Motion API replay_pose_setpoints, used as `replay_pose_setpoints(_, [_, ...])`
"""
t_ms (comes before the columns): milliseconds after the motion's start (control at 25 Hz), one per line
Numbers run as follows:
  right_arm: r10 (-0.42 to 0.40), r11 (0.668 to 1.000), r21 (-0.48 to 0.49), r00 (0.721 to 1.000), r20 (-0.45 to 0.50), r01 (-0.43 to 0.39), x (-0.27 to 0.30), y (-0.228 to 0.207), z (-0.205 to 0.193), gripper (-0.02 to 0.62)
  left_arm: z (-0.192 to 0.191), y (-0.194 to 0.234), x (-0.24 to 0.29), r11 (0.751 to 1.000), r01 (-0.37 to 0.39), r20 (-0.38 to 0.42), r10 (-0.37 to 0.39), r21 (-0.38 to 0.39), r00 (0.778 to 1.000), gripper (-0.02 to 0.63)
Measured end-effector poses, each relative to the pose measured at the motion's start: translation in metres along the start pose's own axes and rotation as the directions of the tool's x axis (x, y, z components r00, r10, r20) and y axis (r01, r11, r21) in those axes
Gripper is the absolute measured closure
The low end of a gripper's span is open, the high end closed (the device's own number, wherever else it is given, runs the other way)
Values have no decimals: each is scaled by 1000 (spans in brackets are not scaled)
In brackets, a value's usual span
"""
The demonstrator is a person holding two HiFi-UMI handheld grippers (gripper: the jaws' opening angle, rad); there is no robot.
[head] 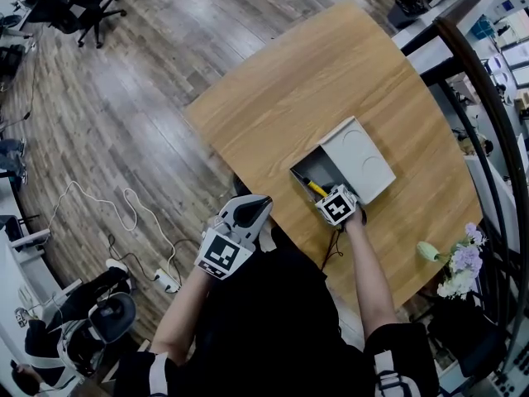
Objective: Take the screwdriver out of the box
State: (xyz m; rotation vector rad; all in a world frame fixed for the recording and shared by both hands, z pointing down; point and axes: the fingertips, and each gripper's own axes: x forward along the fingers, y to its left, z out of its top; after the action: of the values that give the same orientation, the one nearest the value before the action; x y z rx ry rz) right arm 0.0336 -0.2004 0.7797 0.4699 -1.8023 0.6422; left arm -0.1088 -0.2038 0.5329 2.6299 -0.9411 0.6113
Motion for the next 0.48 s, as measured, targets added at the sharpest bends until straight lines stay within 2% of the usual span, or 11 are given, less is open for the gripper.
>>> replay_pose_setpoints(80, [-40, 999, -21, 999, 2, 40, -2, 0, 1, 476, 0, 1, -2, 1000, -4, 2, 4, -1, 1000, 583])
replay_pose_setpoints(280, [-59, 998, 36, 997, 42, 58, -2, 0, 2, 476, -1, 5, -5, 1000, -11, 5, 11, 0, 1000, 583])
replay_pose_setpoints(480, [-83, 997, 0, 996, 34, 83, -3, 0, 5, 486, -2, 3, -9, 1000, -15, 8, 15, -3, 1000, 583])
